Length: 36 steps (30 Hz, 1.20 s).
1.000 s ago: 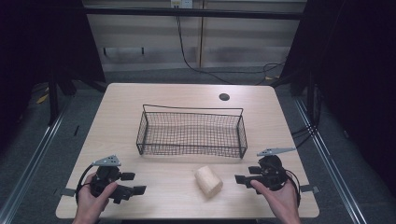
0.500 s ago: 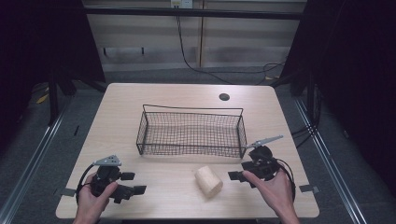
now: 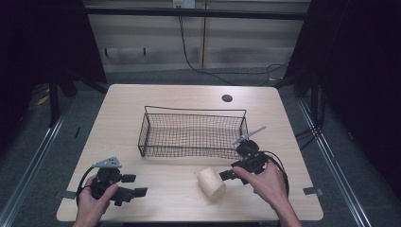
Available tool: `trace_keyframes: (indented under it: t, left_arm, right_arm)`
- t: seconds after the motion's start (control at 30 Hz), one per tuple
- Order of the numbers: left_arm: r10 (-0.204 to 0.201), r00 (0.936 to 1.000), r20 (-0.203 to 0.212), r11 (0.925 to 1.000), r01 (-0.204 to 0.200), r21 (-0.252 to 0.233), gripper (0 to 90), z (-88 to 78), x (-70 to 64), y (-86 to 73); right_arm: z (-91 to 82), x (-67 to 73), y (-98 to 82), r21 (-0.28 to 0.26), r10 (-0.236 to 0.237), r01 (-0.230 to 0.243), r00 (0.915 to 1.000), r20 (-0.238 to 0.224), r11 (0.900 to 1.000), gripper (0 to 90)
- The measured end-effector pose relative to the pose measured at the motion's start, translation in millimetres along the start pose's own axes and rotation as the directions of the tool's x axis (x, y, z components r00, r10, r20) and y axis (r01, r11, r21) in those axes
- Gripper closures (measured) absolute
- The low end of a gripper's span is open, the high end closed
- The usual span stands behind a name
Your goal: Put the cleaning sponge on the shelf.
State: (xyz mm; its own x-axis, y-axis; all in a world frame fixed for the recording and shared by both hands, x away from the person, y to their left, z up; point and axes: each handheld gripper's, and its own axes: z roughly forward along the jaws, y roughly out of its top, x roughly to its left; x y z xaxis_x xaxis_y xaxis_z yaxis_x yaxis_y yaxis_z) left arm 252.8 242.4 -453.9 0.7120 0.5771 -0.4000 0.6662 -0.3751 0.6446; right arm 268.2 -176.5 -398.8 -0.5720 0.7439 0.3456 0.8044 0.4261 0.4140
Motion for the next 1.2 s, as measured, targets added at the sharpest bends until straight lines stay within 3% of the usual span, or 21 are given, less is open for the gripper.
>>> trace_keyframes:
  t: [0.1, 0.17, 0.3, 0.6, 1.13, 1.2]
  left_arm:
    - [0.0, 1.0, 0.003, 1.0, 0.0, 0.001, 19.0, 0.2, 0.0, 0.0]
    - [-0.002, 1.0, 0.006, 1.0, 0.002, 0.002, 19.0, 0.3, -0.4, -0.1]
    - [0.001, 1.0, 0.001, 1.0, -0.001, 0.001, 19.0, 0.1, -0.3, -0.2]
    - [0.002, 1.0, -0.002, 1.0, -0.002, 0.006, 19.0, 0.9, -0.3, -0.3]
    - [0.007, 1.0, -0.003, 0.9998, -0.007, 0.019, 19.0, 1.6, -0.1, -0.3]
    - [0.009, 1.0, -0.003, 0.9997, -0.008, 0.022, 19.0, 1.4, 0.3, -0.2]
  right_arm:
    - [4.1, 3.3, 3.7, 0.022, -0.014, 0.014, 0.9999, 0.005, 1.0, 35.0]
    - [9.6, 5.0, 7.3, 0.053, -0.034, 0.032, 0.9984, 0.045, 0.998, 36.9]
    - [14.7, 4.5, 12.1, 0.098, -0.013, 0.01, 0.9997, 0.023, 0.995, 37.8]
    - [27.7, 7.7, 24.4, 0.2, -0.011, 0.001, 0.9987, 0.049, 0.98, 31.8]
    - [46.6, 15.4, 35.9, 0.268, -0.027, 0.017, 0.999, 0.036, 0.963, 31.4]
    - [51.9, 15.1, 37.8, 0.296, -0.036, 0.022, 0.9985, 0.042, 0.955, 31.9]
